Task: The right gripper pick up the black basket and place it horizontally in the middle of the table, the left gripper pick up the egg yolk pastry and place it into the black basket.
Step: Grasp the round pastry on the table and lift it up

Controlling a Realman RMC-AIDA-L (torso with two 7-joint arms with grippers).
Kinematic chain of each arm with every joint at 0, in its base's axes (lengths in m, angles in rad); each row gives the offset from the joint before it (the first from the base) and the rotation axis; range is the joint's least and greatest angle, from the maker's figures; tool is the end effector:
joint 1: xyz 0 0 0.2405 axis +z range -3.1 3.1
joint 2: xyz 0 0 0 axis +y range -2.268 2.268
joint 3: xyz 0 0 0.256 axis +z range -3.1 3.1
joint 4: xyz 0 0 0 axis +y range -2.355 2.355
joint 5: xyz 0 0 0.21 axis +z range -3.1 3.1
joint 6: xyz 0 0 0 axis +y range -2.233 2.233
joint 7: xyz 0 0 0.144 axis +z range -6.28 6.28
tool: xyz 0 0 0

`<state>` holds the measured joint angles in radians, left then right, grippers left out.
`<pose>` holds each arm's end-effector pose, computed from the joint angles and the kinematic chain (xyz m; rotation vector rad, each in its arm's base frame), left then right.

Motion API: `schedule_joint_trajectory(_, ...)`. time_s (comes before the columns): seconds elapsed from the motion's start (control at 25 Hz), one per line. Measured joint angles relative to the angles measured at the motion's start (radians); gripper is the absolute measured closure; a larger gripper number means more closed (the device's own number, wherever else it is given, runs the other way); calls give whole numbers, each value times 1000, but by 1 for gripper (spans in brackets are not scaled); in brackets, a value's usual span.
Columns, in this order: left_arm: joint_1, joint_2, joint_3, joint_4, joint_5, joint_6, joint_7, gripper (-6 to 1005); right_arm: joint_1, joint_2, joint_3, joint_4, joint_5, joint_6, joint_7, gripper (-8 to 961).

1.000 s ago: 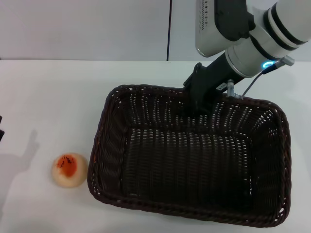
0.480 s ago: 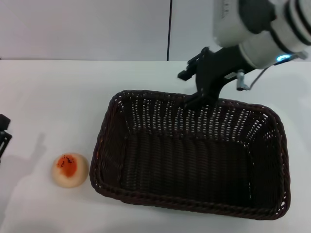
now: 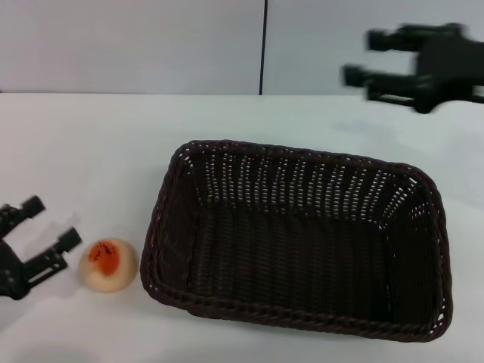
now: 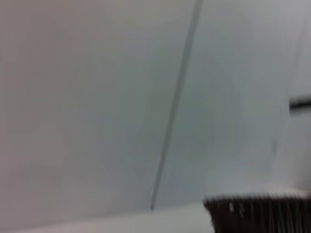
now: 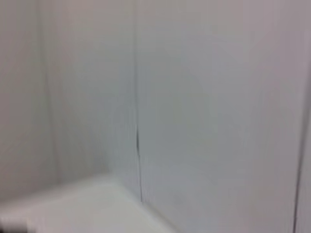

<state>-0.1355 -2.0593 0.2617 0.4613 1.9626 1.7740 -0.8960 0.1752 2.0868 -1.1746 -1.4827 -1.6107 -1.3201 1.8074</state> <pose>-0.3674 0.1856 0.0308 -2.2284 -0.6420 -0.8863 0.1772 0.3149 0.0709 -2.5039 0.4178 0.7683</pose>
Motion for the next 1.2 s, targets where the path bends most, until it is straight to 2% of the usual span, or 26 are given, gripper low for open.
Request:
schedule_joint_trajectory(0.04,0,0,0,0,0,0,0,208,0,0,0,0,0,0,0,316)
schedule_joint_trajectory(0.08,-7,-1,10,16,17,-13,-2,208,-67,-3,27,114,218,-17,-129,316)
schedule_joint_trajectory(0.12,-7,-1,10,16,17,-13,-2,209,-67,-3,27,114,218,-17,-129,316)
schedule_joint_trajectory(0.16,-26,-1,15,27,55,-40,0,209,-98,-4,37,184,326,-38,-208,316)
schedule_joint_trajectory(0.2,-44,0,15,28,90,-57,0,209,-139,-5,60,321,514,-105,-356,316)
schedule_joint_trajectory(0.24,-44,0,15,28,90,-57,0,209,-139,-5,60,321,514,-105,-356,316)
schedule_joint_trajectory(0.28,-51,0,16,29,107,-62,0,210,-157,-6,99,478,662,-200,-472,316)
schedule_joint_trajectory(0.32,-51,0,16,29,107,-62,0,210,-157,-6,99,478,662,-200,-472,316)
schedule_joint_trajectory(0.36,-51,0,16,29,107,-62,0,210,-157,-6,118,554,709,-238,-508,316)
schedule_joint_trajectory(0.4,-80,-3,19,28,167,-103,2,211,-140,-9,177,717,770,-331,-565,316)
schedule_joint_trajectory(0.44,-80,-3,19,28,167,-103,2,211,-140,-9,177,717,770,-331,-565,316)
schedule_joint_trajectory(0.48,-86,-5,22,26,179,-120,3,211,-118,-12,242,842,779,-400,-583,316)
schedule_joint_trajectory(0.52,-86,-5,22,26,179,-120,3,212,-118,-12,242,842,779,-400,-583,316)
schedule_joint_trajectory(0.6,-98,-7,61,21,192,-161,4,212,-105,-14,297,941,774,-447,-593,316)
schedule_joint_trajectory(0.92,-104,-8,139,20,194,-212,4,215,-116,-15,312,973,769,-465,-602,317)
schedule_joint_trajectory(1.08,-105,-9,141,9,189,-215,-1,216,-115,-14,313,985,769,-467,-602,317)
schedule_joint_trajectory(1.2,-103,-8,136,-3,183,-207,17,269,-106,-14,313,1020,769,-468,-602,317)
